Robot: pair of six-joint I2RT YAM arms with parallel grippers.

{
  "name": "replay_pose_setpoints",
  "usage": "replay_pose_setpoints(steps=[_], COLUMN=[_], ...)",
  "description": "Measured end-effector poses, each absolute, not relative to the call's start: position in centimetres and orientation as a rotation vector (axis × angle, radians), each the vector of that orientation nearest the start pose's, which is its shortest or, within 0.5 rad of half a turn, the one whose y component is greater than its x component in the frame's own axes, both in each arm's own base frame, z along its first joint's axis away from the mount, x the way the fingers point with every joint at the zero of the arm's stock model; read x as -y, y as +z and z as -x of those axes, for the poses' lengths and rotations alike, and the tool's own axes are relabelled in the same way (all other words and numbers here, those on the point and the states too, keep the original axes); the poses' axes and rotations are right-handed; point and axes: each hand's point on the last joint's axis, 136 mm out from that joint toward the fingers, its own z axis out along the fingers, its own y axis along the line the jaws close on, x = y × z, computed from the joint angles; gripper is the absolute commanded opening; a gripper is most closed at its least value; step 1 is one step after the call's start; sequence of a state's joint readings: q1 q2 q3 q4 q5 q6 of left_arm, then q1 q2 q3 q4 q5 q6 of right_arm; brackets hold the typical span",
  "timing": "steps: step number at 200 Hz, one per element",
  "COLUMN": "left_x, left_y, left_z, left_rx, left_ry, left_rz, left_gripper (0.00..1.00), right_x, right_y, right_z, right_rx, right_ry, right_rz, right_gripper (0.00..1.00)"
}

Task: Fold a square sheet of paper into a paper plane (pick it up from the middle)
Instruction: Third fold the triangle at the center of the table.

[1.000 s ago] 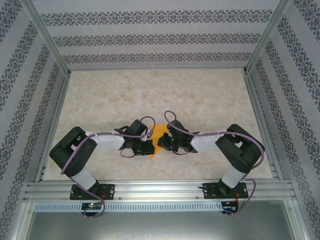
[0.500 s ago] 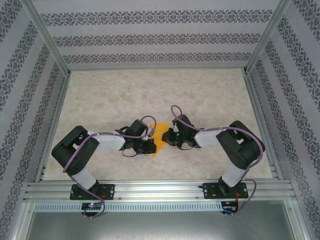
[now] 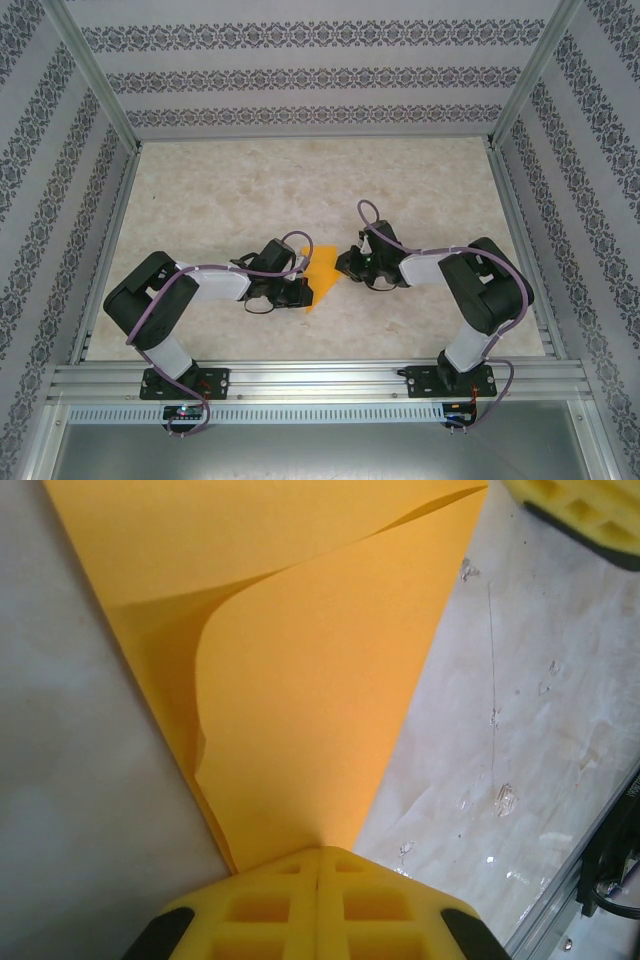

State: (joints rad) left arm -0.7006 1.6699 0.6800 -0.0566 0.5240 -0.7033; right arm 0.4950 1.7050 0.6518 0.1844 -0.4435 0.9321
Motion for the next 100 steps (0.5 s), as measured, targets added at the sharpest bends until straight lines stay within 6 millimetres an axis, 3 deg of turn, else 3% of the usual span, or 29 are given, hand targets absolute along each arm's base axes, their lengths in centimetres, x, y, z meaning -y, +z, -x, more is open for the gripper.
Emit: replay_pose_setpoints(steps=[26, 60, 83, 100], left_x=[28.7, 28.7, 28.6, 28.6], left_y=[1.3, 1.3, 1.4, 1.4], left_z=[-20.7, -20.7, -20.7, -20.7], left_rx=[-2.871, -2.877, -2.884, -2.887], left_ry=[-1.084, -1.076, -1.062, -1.054], left_rz=[-0.224, -0.233, -0.238, -0.245], left_gripper=[0.08, 0.08, 0.09, 0.09], right_x=[-23.6, -25.8, -27.3, -28.0], right_y=[2.7, 5.1, 4.7, 3.3], right_z=[-30.0, -29.1, -27.8, -27.0], right_rx=[-2.636, -2.602, -2.630, -2.668], right_ry=[1.040, 1.060, 1.068, 1.061], right_rz=[-0.358, -0.235, -0.175, -0.152], right_gripper=[0.17, 0.16, 0.15, 0.14])
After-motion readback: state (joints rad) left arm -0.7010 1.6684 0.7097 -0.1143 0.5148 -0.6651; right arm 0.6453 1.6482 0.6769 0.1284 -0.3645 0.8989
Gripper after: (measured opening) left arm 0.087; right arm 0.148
